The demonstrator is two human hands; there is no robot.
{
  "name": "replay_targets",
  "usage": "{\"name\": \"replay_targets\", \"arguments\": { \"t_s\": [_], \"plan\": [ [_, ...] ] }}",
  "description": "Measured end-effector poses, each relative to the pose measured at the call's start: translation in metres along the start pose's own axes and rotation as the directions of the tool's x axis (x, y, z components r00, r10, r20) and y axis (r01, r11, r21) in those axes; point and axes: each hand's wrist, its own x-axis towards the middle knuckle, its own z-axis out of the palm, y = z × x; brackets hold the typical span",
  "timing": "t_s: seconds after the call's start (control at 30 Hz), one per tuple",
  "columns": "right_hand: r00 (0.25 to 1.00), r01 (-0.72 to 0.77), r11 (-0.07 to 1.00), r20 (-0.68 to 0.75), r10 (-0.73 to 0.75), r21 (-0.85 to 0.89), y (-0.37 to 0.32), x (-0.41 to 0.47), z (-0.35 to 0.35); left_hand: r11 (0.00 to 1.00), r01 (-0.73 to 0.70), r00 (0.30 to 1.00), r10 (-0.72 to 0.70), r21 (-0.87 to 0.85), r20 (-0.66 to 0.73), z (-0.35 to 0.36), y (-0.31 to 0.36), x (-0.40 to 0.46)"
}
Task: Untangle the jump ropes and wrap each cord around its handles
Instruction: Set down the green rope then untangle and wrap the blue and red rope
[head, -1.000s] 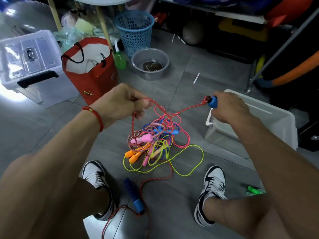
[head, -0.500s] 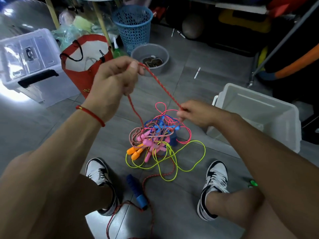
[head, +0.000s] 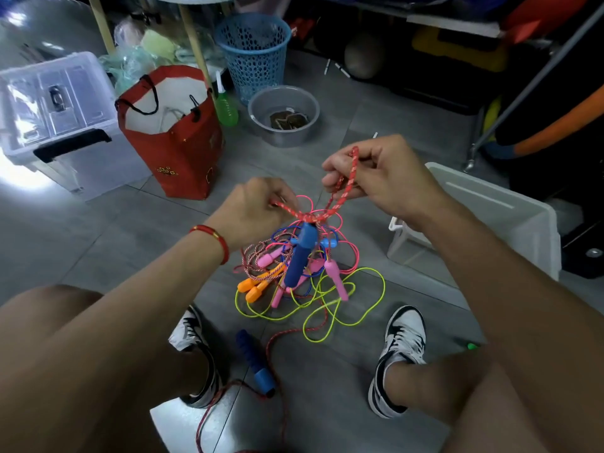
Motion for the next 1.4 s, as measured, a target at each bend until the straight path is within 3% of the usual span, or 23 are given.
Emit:
{"name": "replay_targets", "arguments": {
  "t_s": [0.17,0.27,0.43,0.67,0.77,0.9,1.1,1.23,1.4],
  "plan": [
    [0.993,0.111,0.994,0.051,-0.11,-0.013,-0.006,-0.01,0.006,0.998,-0.054,0.978,0.056,-0.016,0.199,0.027,-0.006,0.001],
    [0.993,0.109,0.994,0.05,-0.11,0.033,-0.009,-0.012,0.005,0.993,-0.108,0.966,0.114,-0.04,0.232,0.042,-0.01,-0.001],
    [0.995,0.095,0.994,0.032,-0.097,0.059,-0.009,-0.012,-0.001,0.995,-0.078,0.997,0.079,0.066,-0.003,0.058,-0.013,-0.002],
    [0.997,0.049,0.998,-0.061,-0.052,-0.043,0.004,-0.007,-0.024,0.999,0.0,1.0,0.001,0.037,-0.029,0.052,-0.007,-0.004],
    [0.998,0.01,0.998,-0.061,-0.015,-0.066,0.008,-0.007,-0.031,0.992,0.078,0.992,-0.087,-0.099,-0.093,0.052,-0.009,-0.003],
    [0.999,-0.01,0.991,-0.054,0.003,-0.135,0.013,-0.006,-0.037,0.921,0.209,0.966,-0.246,-0.328,-0.075,0.047,-0.009,0.002],
    [0.998,0.05,0.986,-0.038,-0.057,-0.16,0.011,-0.006,-0.048,0.815,0.342,0.9,-0.427,-0.468,-0.085,0.037,-0.025,0.01],
    [1.0,0.009,0.979,-0.011,-0.011,-0.206,0.016,-0.006,-0.053,0.889,0.343,0.903,-0.401,-0.304,-0.156,0.032,-0.034,0.013],
    [0.97,-0.156,0.93,0.126,0.208,-0.334,0.031,-0.008,-0.052,0.94,0.232,0.917,-0.297,-0.251,-0.266,0.017,-0.024,0.013]
  ]
}}
